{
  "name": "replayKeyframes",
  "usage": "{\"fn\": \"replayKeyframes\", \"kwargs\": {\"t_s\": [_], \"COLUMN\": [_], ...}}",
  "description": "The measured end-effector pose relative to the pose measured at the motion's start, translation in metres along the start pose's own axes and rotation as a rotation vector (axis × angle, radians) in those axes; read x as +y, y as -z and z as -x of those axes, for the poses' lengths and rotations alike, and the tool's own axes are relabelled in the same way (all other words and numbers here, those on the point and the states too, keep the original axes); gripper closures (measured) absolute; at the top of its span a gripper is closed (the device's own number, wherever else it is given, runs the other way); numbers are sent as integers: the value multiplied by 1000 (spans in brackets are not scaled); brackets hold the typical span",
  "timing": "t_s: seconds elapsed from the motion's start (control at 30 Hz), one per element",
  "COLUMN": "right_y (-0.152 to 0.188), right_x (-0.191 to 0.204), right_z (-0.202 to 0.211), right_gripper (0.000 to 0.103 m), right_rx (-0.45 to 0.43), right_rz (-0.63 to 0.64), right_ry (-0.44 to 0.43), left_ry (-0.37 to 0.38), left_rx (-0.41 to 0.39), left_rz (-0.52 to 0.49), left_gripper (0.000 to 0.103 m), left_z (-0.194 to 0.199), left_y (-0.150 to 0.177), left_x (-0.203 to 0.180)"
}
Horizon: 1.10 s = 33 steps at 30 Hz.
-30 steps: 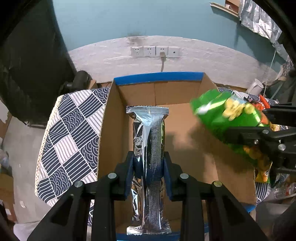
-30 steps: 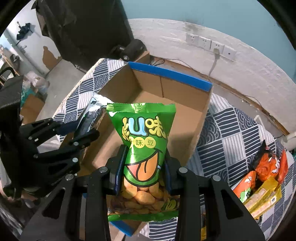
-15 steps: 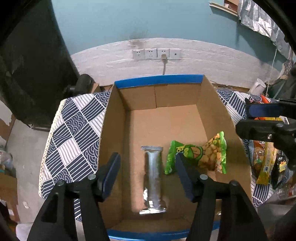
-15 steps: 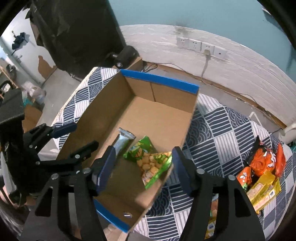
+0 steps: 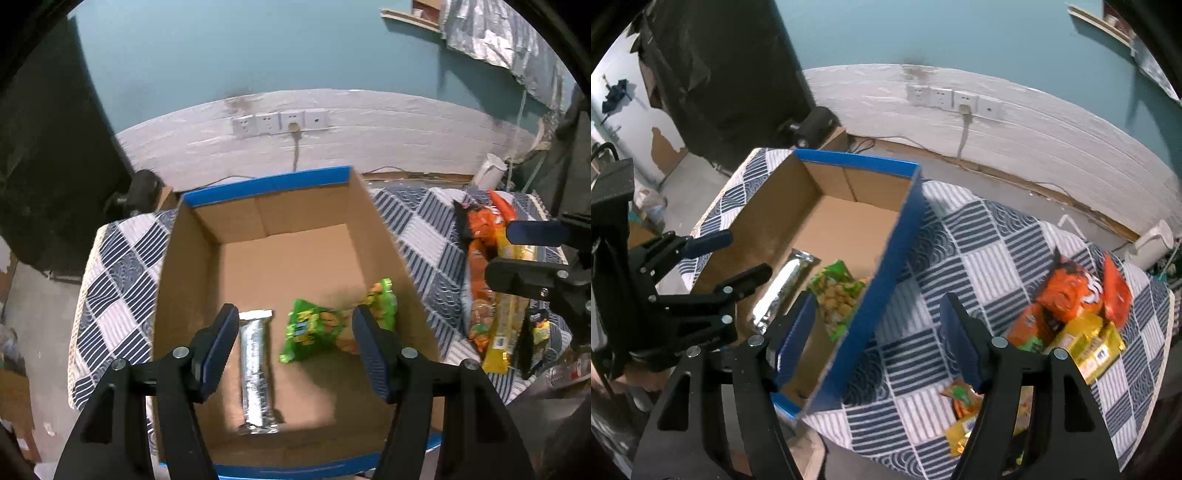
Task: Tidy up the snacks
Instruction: 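Move both tools back from the box toward the snack pile, then grasp the black-and-yellow chip bag with the right tool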
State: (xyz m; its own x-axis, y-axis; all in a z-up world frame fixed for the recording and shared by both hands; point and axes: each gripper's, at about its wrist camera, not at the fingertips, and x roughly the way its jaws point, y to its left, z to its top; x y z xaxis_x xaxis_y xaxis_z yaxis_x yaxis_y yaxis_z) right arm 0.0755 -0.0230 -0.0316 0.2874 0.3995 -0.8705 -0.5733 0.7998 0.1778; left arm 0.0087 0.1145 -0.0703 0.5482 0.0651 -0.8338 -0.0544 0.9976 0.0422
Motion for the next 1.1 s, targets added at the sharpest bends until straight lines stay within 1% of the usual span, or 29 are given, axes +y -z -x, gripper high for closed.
{"fn": "replayKeyframes", "kwargs": {"t_s": [0.1,0.2,0.33,0.5,0.63,0.8,0.93,1.1], "right_y": [7,15,32,57,80,107,126,148], "right_x": [-14,-27,-47,-73,-100,-130,-147,-165], "right_z": [9,21,36,49,57,60,54,40], "right_gripper": [32,28,28,28,28,28,28,28], "right_rx": [-10,-29,-39,-31,-22,-3,26,78], "right_rz": [-21,-44,-64,-104,-151,-219,-266,-335], "right_ry": [15,26,65,95,124,158,184,180], "left_ry": [18,31,57,83,141,160,180,168], "left_rx": [-11,-16,-11,-1,4,39,57,60], "left_rz": [-27,-65,-107,-157,-180,-211,-219,-239], "left_gripper": [38,38,38,38,38,38,38,38], "left_z": [2,3,4,2,3,-3,-7,-17], "left_y": [-2,-3,-4,-3,0,4,9,14], "left_x": [-14,-32,-58,-90,-116,-141,-154,-169]}}
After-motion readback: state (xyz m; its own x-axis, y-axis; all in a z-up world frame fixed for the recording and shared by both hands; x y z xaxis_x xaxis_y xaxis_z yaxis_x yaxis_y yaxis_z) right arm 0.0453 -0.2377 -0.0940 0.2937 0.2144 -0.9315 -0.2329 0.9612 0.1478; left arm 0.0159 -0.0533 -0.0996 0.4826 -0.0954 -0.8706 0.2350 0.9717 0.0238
